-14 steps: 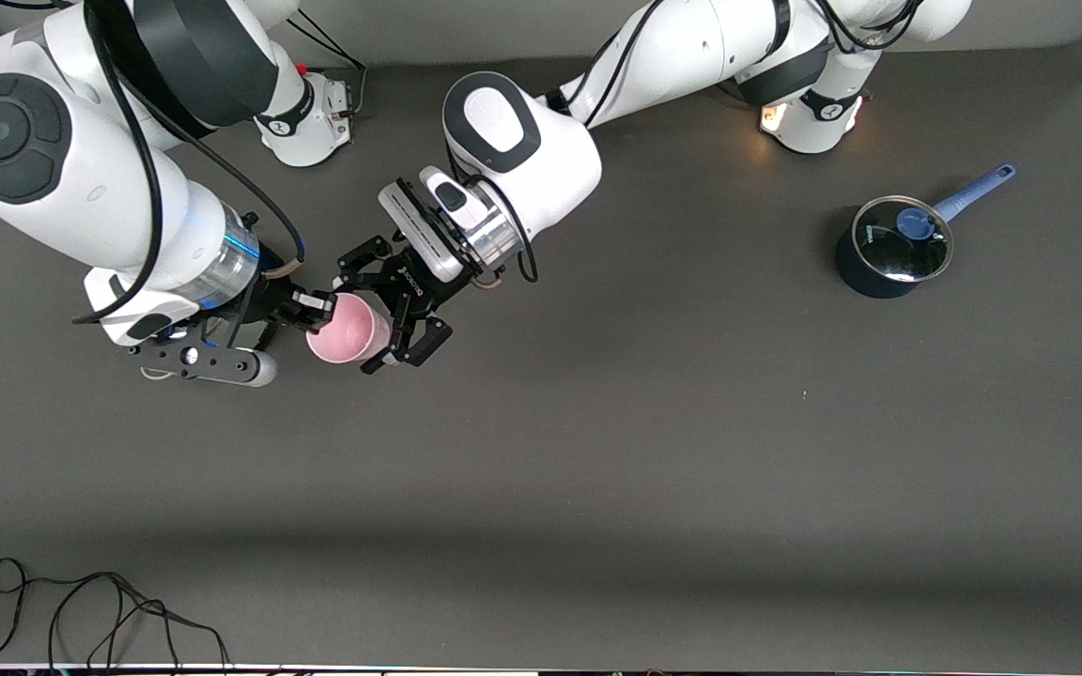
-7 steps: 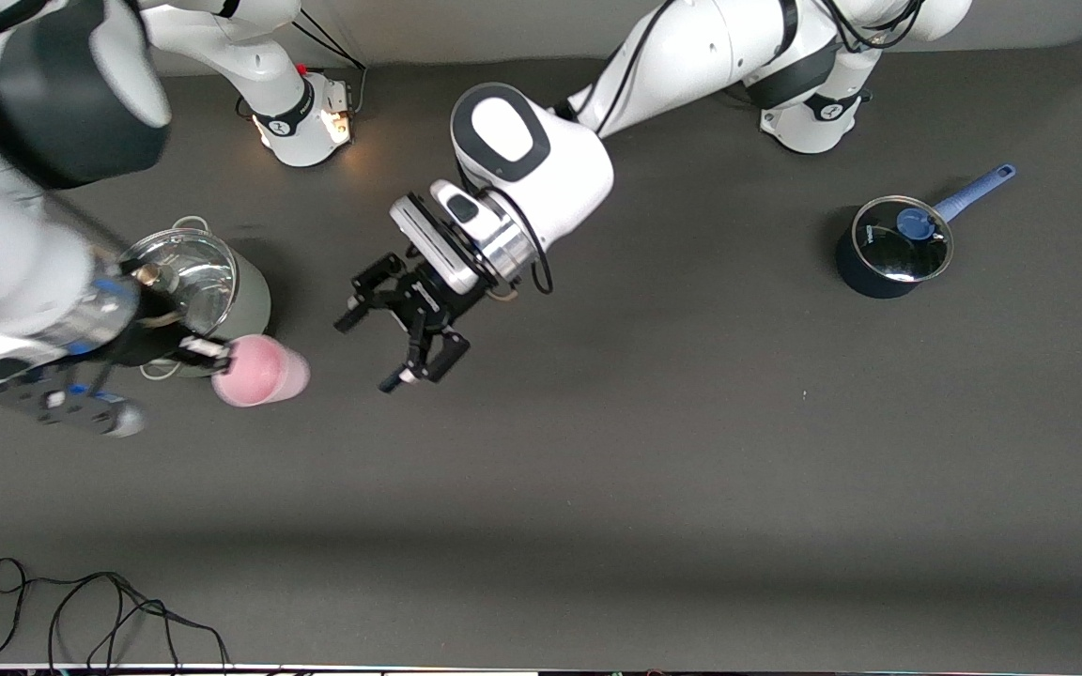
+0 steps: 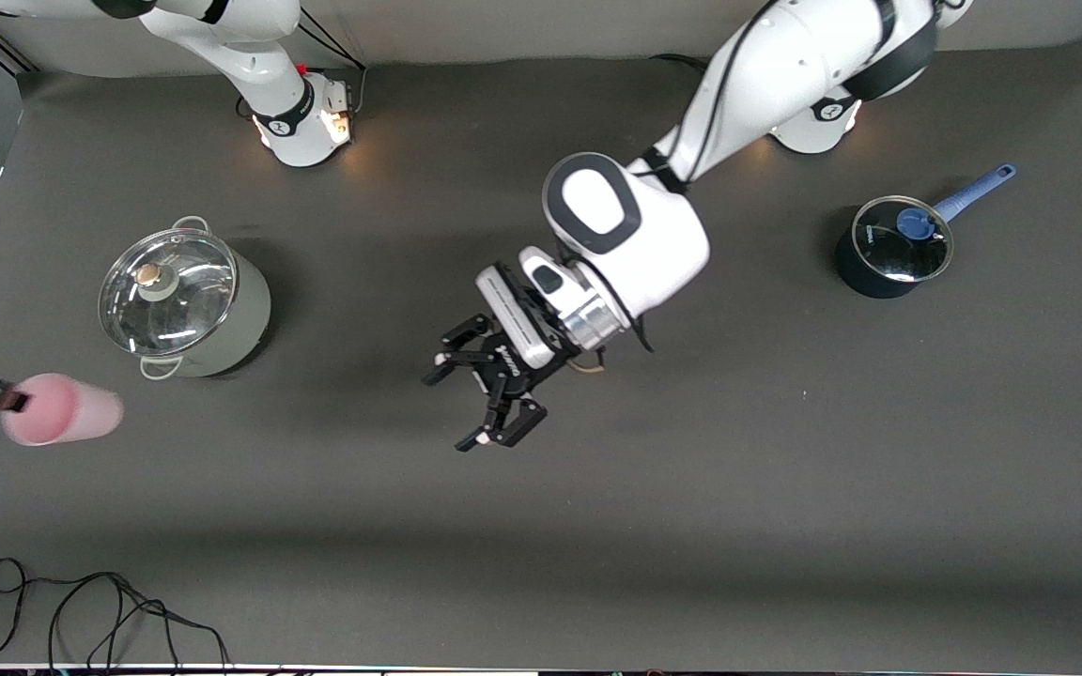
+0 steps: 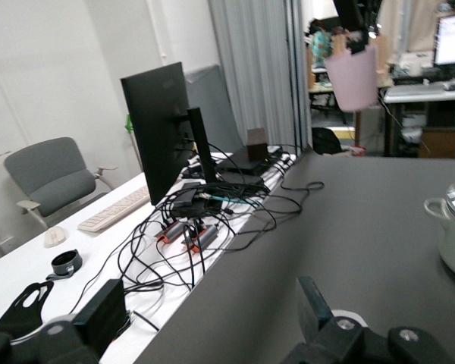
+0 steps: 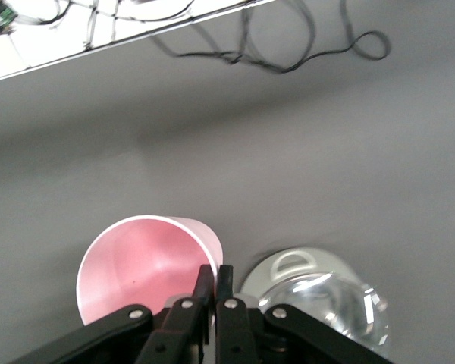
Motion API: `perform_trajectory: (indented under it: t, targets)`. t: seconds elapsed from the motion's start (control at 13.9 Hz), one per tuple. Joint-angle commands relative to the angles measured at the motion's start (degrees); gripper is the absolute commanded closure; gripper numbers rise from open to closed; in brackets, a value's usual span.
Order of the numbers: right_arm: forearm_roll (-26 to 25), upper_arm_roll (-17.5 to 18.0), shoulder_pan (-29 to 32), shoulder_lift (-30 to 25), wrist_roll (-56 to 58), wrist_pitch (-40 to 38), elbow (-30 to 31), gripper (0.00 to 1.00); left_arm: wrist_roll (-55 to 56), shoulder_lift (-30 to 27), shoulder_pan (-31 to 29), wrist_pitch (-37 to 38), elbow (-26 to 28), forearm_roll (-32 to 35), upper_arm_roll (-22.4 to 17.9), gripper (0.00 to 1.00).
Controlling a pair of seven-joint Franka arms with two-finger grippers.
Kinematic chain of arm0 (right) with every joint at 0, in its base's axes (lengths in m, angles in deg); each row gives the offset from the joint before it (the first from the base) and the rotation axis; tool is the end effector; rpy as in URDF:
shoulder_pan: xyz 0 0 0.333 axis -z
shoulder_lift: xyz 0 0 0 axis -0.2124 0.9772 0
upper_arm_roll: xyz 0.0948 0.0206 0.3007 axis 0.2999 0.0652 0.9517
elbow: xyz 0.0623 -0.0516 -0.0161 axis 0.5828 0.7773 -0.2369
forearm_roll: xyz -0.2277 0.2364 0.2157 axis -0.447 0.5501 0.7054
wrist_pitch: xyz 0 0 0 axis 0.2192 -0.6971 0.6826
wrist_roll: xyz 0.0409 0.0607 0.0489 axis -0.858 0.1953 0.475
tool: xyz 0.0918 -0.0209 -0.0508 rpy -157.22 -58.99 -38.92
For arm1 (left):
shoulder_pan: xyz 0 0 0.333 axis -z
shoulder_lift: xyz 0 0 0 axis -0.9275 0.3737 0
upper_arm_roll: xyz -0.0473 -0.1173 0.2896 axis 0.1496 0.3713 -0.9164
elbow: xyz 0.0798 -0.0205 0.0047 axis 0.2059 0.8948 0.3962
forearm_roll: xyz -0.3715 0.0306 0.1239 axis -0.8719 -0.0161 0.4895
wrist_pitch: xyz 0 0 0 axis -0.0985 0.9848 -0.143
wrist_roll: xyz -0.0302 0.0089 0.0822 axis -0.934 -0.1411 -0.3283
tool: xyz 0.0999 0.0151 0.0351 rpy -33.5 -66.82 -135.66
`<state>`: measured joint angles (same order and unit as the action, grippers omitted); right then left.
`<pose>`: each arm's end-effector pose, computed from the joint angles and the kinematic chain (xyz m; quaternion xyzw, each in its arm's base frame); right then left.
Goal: Transfer pink cup from left to right arm
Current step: 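Pull the cup away with the right gripper while the left gripper withdraws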
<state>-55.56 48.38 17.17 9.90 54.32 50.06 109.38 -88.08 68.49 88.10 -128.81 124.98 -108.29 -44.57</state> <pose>0.6770 -0.0775 0.6052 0.9893 -0.1436 0.0201 0.0144 0.6051 -0.4836 0.4221 0.6582 -0.4614 0.5435 0.2418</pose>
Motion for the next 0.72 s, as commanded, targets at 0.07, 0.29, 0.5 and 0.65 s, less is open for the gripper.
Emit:
perform_trajectory:
  t: [0.07, 0.29, 0.5, 0.65]
  targets:
    - [1.1, 0.6, 3.0, -0.1, 5.5, 6.9, 3.9, 1.00, 1.4, -12.5, -13.1, 15.2, 19.5, 7.5, -0.5, 0.00]
    - [3.8, 0.5, 3.0, 0.0, 4.7, 15.4, 9.3, 1.00, 1.5, -15.6, -24.8, 32.0, 24.7, 21.1, -0.5, 0.00]
    - [5.6, 0.6, 3.3, 1.8, 6.0, 24.3, 15.2, 1.00, 3.0, -18.2, -35.6, 51.0, 24.0, 36.4, -0.7, 0.00]
    - [5.4, 0.6, 3.4, 2.5, 8.4, 34.1, 22.6, 1.00, 7.0, -20.7, -41.6, 63.5, 22.3, 47.8, -1.1, 0.00]
